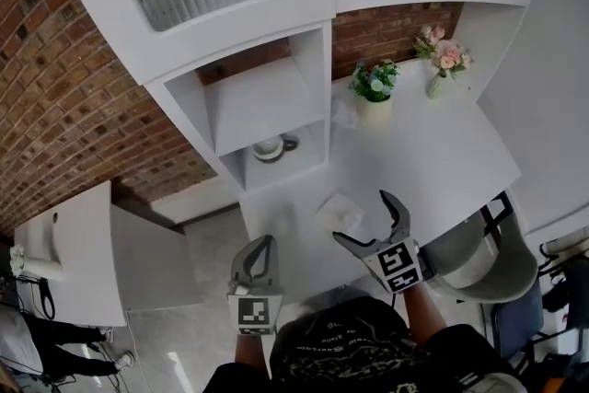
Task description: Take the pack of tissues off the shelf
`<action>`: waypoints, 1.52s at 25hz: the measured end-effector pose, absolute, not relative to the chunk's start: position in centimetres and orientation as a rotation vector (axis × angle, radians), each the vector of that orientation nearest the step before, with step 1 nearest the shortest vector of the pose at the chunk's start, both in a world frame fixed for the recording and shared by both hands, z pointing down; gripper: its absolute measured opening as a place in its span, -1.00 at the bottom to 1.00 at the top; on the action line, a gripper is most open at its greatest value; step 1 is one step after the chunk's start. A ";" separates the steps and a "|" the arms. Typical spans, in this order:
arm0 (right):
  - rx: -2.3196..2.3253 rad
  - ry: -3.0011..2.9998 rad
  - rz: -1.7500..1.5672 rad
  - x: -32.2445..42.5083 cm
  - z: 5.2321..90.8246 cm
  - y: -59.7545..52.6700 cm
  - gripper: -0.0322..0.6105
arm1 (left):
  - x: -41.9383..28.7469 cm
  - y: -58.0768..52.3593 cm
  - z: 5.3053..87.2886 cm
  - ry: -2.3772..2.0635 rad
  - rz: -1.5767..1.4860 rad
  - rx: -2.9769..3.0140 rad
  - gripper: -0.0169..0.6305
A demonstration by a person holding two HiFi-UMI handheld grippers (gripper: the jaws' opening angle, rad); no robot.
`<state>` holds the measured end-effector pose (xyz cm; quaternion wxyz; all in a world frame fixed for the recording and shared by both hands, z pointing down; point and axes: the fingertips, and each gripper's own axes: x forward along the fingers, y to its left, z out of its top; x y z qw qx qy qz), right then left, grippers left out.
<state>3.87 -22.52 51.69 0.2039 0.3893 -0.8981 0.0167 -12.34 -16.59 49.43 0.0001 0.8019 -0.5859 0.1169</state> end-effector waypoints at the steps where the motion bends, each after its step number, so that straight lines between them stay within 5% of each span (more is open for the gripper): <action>1: 1.102 -2.503 0.025 4.0 51.3 -22.5 0.82 | -12.3 -16.6 49.2 -1.844 0.344 2.526 -0.92; 9: 1.127 -2.525 -0.034 3.8 50.0 -21.6 0.59 | -11.8 -16.0 48.6 -1.817 0.337 2.553 -0.92; 17: 1.144 -2.556 -0.096 3.0 49.5 -20.8 -0.23 | -12.2 -15.6 48.8 -1.816 0.343 2.544 -0.92; 28: 1.180 -2.510 -0.166 2.9 49.6 -20.4 -0.89 | -12.3 -15.5 48.5 -1.812 0.382 2.604 -0.92; 38: 1.170 -2.481 -0.196 1.9 50.1 -19.6 -0.89 | -13.2 -14.9 48.0 -1.822 0.366 2.615 -0.92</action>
